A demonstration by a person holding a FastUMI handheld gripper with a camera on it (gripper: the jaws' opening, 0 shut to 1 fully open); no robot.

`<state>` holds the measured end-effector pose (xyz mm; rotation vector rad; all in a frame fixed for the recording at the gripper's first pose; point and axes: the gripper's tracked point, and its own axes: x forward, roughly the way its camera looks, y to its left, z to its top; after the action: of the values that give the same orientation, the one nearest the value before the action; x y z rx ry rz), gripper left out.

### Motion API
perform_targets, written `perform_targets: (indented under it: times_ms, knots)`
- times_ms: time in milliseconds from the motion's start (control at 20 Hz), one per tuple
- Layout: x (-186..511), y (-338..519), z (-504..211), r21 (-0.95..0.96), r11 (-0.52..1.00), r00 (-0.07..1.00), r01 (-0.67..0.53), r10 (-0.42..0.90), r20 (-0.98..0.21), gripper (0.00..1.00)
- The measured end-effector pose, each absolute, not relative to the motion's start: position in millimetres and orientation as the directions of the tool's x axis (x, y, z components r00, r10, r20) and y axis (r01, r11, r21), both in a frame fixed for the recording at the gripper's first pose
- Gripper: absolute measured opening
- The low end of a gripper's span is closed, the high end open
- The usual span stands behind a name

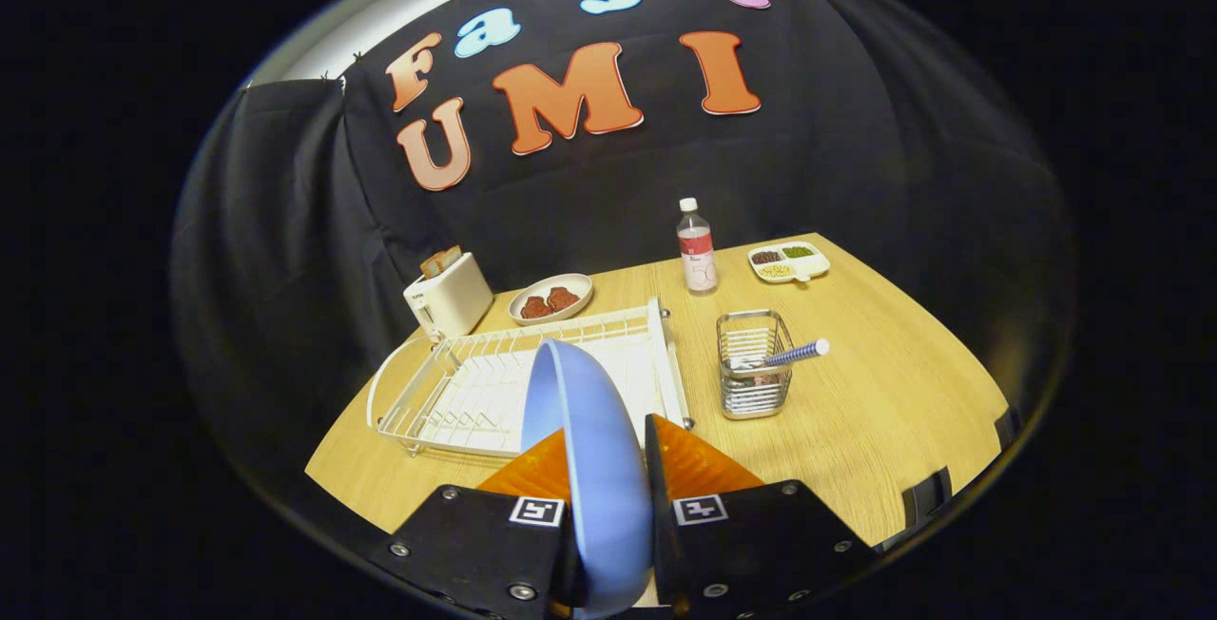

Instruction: Take the plate from the dish rack, then take the spoon from the basket and place it into the plate.

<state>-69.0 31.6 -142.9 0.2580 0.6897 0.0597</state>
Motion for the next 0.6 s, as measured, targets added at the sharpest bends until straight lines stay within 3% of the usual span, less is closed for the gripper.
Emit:
perform_targets:
  times_ms: [600]
  knots:
    - [-103, 40, -209, 0.403, 0.914, 0.697, 0.044, 0.261, -0.668, 0.28]
